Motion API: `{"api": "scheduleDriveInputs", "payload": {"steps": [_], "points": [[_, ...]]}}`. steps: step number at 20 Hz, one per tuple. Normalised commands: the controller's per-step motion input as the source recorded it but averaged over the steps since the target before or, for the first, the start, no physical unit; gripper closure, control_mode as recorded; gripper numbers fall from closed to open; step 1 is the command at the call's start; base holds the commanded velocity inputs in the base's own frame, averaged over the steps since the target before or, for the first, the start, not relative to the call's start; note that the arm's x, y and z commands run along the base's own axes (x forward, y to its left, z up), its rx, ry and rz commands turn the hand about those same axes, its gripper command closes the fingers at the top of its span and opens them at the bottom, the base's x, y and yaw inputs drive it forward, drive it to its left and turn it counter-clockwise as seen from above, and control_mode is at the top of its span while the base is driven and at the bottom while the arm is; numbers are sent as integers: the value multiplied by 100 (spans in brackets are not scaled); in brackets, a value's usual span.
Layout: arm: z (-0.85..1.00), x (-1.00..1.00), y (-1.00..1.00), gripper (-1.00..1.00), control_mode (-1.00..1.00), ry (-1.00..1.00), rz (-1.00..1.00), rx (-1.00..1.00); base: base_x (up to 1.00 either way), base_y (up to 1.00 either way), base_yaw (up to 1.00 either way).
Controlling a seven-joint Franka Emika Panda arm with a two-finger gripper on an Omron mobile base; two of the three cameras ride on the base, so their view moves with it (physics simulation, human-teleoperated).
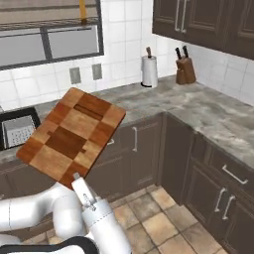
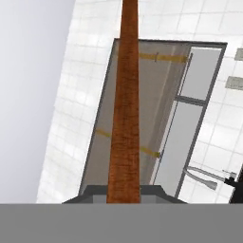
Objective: Move the cutting board and knife to the sink. Then move spray from the cabinet to the counter.
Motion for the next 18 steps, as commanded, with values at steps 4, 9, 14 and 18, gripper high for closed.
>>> {"api": "scheduleDriveInputs", "payload": {"steps": [4,9,14,18], "points": [[0,0,0,100,100,0,0,0,19,71,63],[0,0,0,100,100,0,0,0,6,66,61],[0,0,0,100,100,0,0,0,19,46,52],[0,0,0,100,100,0,0,0,62,47,23]]}}
